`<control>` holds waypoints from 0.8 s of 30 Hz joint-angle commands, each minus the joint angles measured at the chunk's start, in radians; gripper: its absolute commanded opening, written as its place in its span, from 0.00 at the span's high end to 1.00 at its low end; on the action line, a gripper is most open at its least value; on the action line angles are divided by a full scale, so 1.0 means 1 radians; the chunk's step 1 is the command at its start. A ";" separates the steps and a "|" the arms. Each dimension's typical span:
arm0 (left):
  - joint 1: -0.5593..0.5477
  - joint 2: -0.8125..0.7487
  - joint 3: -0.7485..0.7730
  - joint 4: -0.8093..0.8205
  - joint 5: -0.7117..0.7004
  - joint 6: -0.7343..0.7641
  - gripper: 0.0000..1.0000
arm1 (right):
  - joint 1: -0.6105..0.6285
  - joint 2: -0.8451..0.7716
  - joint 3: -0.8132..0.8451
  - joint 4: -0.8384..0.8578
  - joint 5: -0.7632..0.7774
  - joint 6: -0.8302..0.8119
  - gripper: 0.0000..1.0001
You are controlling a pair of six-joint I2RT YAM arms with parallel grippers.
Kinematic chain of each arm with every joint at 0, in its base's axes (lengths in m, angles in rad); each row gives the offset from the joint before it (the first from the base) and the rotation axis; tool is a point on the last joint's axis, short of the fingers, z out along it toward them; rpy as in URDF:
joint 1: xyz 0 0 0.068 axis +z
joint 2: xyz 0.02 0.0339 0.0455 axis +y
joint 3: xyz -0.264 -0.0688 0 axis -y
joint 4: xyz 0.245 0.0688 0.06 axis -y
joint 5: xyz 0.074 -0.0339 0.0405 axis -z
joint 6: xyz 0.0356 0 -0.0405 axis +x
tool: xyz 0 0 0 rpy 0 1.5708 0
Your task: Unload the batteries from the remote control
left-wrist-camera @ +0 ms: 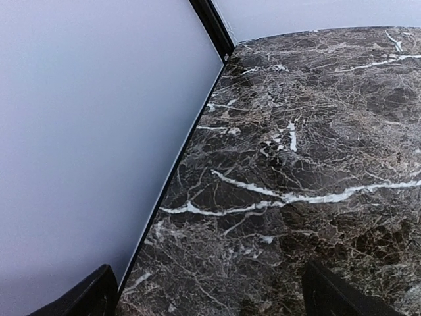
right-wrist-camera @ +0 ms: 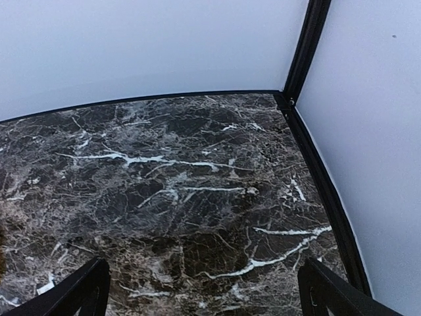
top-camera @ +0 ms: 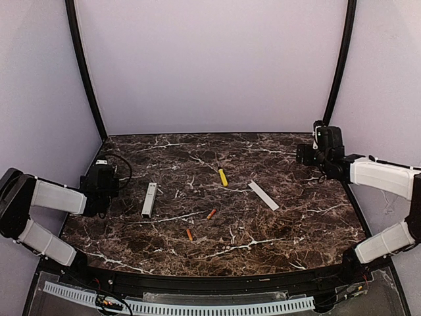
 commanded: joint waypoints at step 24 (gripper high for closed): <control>0.218 0.213 -0.160 0.754 0.541 0.103 0.02 | -0.232 -0.121 -0.621 0.861 -0.206 -0.262 0.01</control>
